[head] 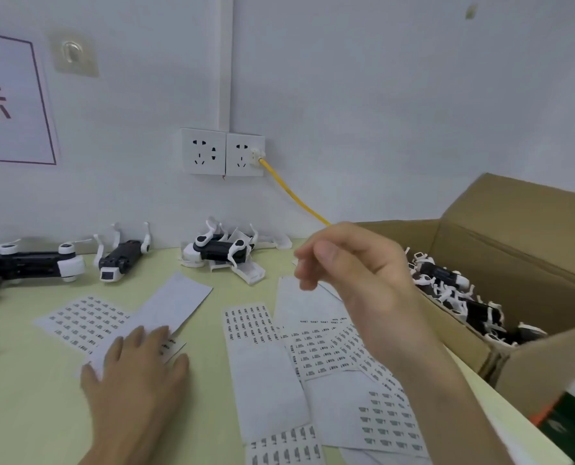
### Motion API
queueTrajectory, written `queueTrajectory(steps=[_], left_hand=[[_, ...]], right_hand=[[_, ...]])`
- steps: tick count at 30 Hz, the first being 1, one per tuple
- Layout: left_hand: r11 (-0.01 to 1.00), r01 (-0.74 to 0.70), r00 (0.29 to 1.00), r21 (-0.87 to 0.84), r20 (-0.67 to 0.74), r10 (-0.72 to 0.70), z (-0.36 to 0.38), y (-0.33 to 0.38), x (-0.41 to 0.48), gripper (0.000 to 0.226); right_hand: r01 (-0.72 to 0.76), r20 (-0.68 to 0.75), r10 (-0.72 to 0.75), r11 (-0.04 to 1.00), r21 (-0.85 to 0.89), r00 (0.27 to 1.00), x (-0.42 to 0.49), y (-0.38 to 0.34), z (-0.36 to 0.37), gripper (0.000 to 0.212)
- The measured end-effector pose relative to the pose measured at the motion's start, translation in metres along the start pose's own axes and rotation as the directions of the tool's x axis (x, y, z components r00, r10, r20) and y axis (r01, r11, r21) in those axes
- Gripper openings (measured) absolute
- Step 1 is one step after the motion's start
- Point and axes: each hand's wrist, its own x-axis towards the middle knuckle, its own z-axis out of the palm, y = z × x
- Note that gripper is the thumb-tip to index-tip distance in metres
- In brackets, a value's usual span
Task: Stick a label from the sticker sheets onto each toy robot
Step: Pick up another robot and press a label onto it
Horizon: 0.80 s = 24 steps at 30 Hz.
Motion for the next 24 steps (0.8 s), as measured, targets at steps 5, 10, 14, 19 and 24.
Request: queueTrajectory(steps=[5, 10, 14, 19, 24], left_hand=[[0.999, -0.025, 0.999, 0.023, 0.040, 0.024, 0.005, 0.000, 0.001, 0.049], [0.995, -0.092, 0.995, -0.029, -0.038, 0.091, 0.005, 0.000, -0.003, 0.035], [0.989, -0.117, 0.992, -0.091, -0.052, 0.113, 0.003, 0.002, -0.005, 0.024], [0.880, -0.039, 0.998, -0.473, 0.020, 0.055, -0.004, 0.004, 0.006, 0.018], [0.890, -0.079, 0.974, -0.449, -0.225, -0.026, -0.041, -0.013, 0.035, 0.020]], right_hand=[[-0.110, 0.177, 0.103, 0.994, 0.030, 0.979, -0.005, 0.016, 0.009, 0.016], [-0.356, 0.272, 0.511, 0.814, -0.459, 0.816, -0.009, 0.087, 0.029, 0.011], [-0.337, 0.178, 0.543, 0.712, -0.616, 0.821, -0.023, 0.138, 0.048, 0.013], [-0.211, 0.167, 0.437, 0.691, -0.691, 0.884, -0.035, 0.157, 0.055, 0.016], [-0.249, 0.166, 0.441, 0.736, -0.629, 0.882, -0.034, 0.157, 0.051, 0.015]])
